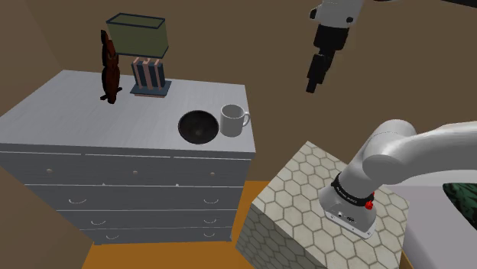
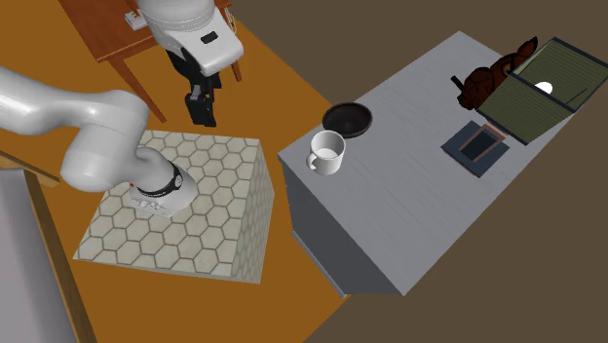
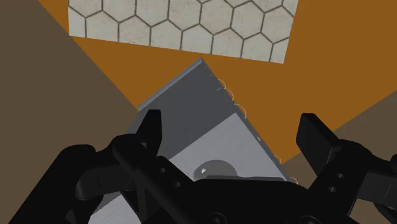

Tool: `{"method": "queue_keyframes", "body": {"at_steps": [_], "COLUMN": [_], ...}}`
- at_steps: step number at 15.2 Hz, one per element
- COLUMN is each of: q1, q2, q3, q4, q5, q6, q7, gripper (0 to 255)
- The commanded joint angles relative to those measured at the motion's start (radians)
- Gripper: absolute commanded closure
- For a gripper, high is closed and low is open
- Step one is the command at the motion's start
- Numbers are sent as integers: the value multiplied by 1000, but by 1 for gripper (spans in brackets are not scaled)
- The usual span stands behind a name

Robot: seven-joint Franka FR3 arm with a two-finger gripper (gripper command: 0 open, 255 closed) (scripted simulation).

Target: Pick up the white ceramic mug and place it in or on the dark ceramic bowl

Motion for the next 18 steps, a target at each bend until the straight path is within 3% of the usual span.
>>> {"method": "queue_keyframes", "body": {"at_steps": [1,9,18], "q1": [0,6,0], "q2": [0,212,522], "q3": [0,90,181], "q4": [0,-27,52], "q5": [0,30,3], "q6": [0,270,533], "q7": [0,66,161], "gripper": [0,0,0]}}
